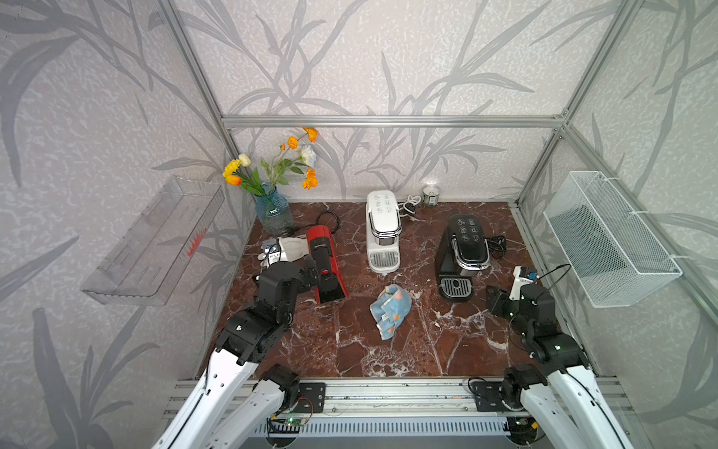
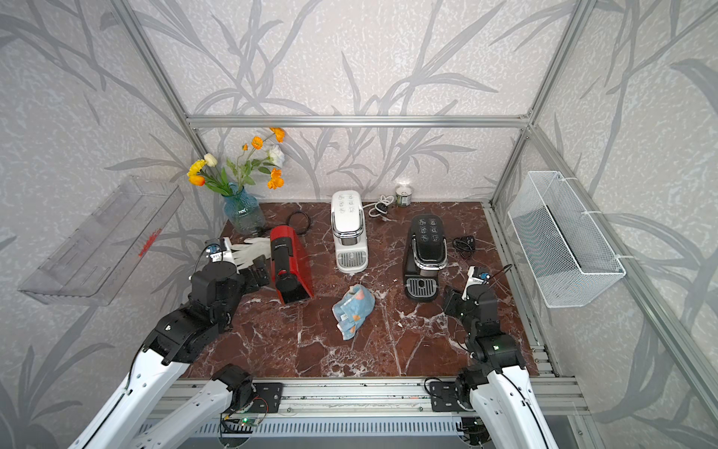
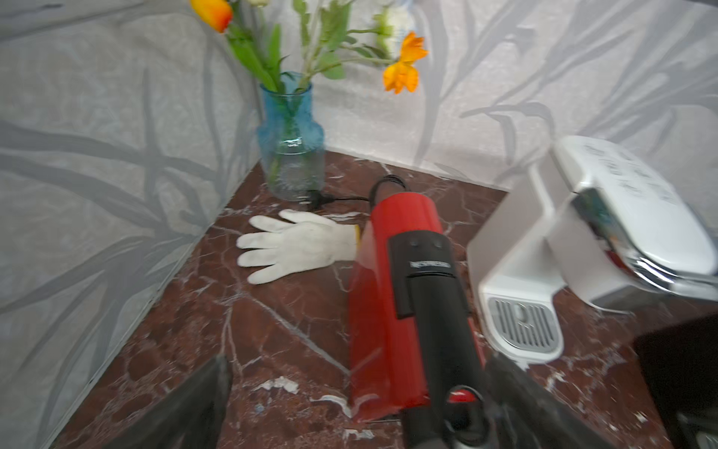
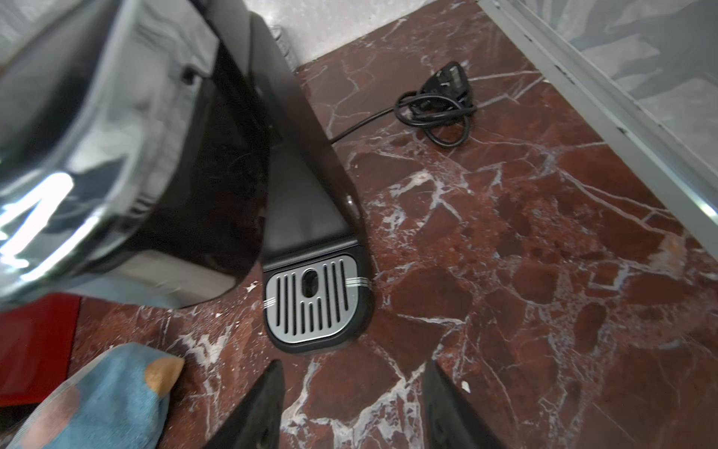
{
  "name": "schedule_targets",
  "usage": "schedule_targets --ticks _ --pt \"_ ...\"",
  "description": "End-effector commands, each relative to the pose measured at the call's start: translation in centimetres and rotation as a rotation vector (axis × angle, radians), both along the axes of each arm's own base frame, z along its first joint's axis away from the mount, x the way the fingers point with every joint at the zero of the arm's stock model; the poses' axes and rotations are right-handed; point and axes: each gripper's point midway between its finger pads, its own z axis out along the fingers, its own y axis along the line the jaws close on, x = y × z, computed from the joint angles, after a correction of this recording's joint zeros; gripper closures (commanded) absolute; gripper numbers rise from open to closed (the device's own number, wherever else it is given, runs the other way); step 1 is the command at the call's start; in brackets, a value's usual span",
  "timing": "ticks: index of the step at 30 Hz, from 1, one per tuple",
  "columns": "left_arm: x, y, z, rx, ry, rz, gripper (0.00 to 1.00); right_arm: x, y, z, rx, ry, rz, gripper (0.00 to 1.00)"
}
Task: Wipe the surface of a coffee machine
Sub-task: Place the cleaning item at the center of the board, then reset both arms
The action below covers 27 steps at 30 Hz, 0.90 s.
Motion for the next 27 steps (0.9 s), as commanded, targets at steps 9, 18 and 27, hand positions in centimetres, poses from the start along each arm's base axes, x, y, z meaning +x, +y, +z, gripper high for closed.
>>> schedule_targets --ticks 9,18,27 --pt "2.5 7.4 -7.4 -0.117 -0.144 0.398 0.0 1.4 -6.2 0.1 -0.179 -0.126 -0.314 0.23" --pt "4.3 10.0 -11.2 0.083 -0.142 0.476 0.0 4.7 -9.3 -1.3 -0.4 -0.124 -0.455 0.15" --pt "6.7 9.9 -14.2 0.13 -0.132 0.316 0.0 8.6 -6.4 -3.3 -0.39 -0.204 -0.267 0.01"
